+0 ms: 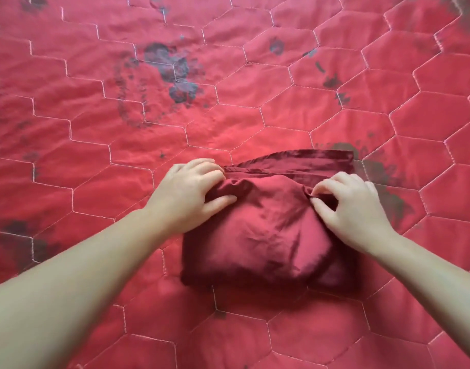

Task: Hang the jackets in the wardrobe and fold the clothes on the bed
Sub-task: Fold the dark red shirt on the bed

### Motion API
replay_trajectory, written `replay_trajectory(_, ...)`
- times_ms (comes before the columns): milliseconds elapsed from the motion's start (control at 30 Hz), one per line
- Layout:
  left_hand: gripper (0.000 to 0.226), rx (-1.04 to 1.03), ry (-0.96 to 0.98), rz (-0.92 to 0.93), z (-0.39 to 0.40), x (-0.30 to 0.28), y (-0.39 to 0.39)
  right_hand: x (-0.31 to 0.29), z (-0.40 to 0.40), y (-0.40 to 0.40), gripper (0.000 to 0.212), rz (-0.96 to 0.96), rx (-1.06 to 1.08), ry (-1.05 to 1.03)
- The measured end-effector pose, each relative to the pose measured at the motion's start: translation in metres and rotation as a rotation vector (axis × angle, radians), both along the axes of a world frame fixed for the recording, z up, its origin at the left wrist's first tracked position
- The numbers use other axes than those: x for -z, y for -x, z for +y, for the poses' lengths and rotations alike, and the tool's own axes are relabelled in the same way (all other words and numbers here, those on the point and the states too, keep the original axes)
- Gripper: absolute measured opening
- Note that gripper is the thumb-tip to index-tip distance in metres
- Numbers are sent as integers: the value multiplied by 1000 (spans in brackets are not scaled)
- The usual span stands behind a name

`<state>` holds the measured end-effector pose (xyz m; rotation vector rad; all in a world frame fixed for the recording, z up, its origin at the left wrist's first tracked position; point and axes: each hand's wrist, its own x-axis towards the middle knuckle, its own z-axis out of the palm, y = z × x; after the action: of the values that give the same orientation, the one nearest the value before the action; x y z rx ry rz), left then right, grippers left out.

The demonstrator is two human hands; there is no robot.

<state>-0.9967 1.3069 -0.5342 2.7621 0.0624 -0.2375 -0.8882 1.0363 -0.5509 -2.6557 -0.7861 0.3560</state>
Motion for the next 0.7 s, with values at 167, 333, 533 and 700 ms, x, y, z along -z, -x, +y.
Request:
replay_trajectory(167,44,-129,205,-148,-1,-3,11,-7,-8,-2,9,118,195,-336)
replay_trajectory(333,34,-447,337,-9,5,15,-3,-11,8,-31,5,100,228,-353)
replay_trajectory(533,40,-602,242,-53,0,36,-15,5,22,-58,30,117,260,-16)
replay_trajectory(700,39,-794,278,-108,-8,27,15,4,16,-41,40,117,252,71)
